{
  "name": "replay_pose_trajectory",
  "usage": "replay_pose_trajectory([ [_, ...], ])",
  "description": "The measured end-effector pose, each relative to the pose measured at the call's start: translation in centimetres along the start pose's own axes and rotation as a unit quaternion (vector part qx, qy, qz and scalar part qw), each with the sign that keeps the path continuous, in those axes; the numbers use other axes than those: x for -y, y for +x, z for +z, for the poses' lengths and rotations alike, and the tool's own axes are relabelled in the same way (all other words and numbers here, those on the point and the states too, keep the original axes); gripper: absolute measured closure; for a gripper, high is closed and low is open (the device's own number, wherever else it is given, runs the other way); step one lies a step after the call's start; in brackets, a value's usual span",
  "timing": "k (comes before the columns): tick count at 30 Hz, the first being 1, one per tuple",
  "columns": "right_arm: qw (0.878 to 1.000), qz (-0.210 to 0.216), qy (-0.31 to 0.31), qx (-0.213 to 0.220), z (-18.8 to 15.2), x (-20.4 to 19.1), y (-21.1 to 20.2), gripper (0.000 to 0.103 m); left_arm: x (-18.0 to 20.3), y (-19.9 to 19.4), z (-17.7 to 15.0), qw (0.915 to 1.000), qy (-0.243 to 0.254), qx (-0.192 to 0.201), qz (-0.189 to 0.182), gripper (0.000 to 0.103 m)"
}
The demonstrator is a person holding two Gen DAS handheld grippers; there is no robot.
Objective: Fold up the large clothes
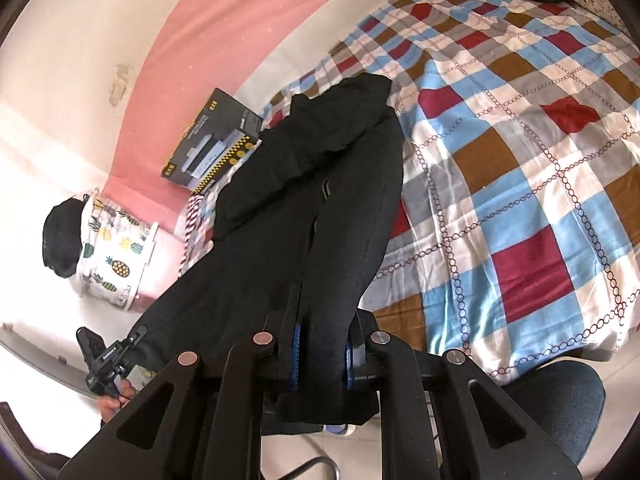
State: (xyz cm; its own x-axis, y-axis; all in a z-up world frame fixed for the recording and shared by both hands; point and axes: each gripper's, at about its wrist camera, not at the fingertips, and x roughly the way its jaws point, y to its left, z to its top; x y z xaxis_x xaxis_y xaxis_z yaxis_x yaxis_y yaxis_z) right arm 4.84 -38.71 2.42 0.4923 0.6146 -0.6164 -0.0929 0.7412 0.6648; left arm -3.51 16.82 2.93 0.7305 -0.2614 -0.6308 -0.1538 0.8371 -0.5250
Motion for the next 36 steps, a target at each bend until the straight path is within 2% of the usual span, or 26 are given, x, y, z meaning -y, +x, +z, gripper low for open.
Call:
replay_pose_trajectory([
  [9, 0.999, 0.031, 0.023, 0.026, 2.4, -0.1, -0.6, 0.087, 0.6, -0.2, 2.6, 0.9996, -0.01, 0.021, -0.019, 0.088],
  [19, 0.997, 0.048, -0.003, 0.063, 9.4, -3.2, -0.2, 0.087, 3.2, 0.9, 9.5, 0.9973, 0.01, 0.063, -0.037, 0.088],
  [28, 0.995, 0.051, -0.021, 0.08, 17.2, -5.5, 3.5, 0.087, 4.5, 5.5, 16.9, 0.9956, 0.012, 0.083, -0.042, 0.087],
  [36, 0.996, 0.033, -0.02, 0.078, 24.0, -6.4, 8.7, 0.087, 5.2, 12.0, 23.3, 0.9967, 0.011, 0.078, -0.02, 0.087],
])
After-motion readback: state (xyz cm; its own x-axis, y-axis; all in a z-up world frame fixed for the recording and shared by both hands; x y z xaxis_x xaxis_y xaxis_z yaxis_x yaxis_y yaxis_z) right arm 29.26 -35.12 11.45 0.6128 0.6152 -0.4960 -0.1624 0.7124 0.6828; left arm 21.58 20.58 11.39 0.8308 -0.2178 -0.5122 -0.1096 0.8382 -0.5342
